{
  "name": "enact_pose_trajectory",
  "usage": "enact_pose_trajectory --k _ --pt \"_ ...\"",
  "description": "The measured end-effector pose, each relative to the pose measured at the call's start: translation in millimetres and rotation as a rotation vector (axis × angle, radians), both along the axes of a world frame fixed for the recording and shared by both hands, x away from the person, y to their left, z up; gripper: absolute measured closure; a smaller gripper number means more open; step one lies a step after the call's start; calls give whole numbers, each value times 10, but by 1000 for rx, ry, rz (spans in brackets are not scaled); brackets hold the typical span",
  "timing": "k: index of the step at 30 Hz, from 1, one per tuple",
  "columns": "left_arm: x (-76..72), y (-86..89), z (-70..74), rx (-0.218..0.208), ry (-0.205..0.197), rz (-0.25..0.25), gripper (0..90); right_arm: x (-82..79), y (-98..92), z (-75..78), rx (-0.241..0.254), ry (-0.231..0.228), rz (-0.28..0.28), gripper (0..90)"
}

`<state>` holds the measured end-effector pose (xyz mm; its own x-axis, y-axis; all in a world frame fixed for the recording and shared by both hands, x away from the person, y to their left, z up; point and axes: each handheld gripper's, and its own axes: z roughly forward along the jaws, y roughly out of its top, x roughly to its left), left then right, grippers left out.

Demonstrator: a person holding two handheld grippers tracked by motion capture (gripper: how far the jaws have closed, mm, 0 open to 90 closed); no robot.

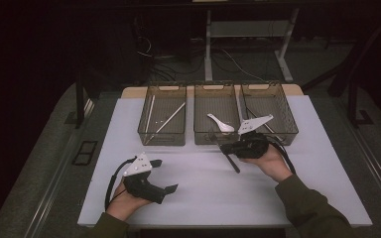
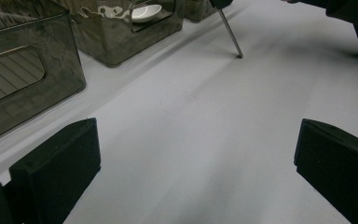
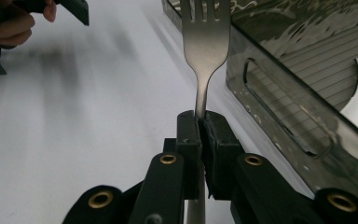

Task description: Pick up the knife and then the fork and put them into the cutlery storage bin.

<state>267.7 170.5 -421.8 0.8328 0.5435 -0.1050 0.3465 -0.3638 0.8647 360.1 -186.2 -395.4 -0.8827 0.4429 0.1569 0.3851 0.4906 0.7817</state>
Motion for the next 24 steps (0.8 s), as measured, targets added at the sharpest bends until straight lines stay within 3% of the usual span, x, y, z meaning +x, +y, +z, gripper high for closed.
enact_pose_trajectory --k 11,24 --pt "-1 1 4 3 0 0 0 0 -109 122 30 -9 -26 852" --pt "0 -2 0 2 2 2 0 69 -396 367 72 -41 -105 852"
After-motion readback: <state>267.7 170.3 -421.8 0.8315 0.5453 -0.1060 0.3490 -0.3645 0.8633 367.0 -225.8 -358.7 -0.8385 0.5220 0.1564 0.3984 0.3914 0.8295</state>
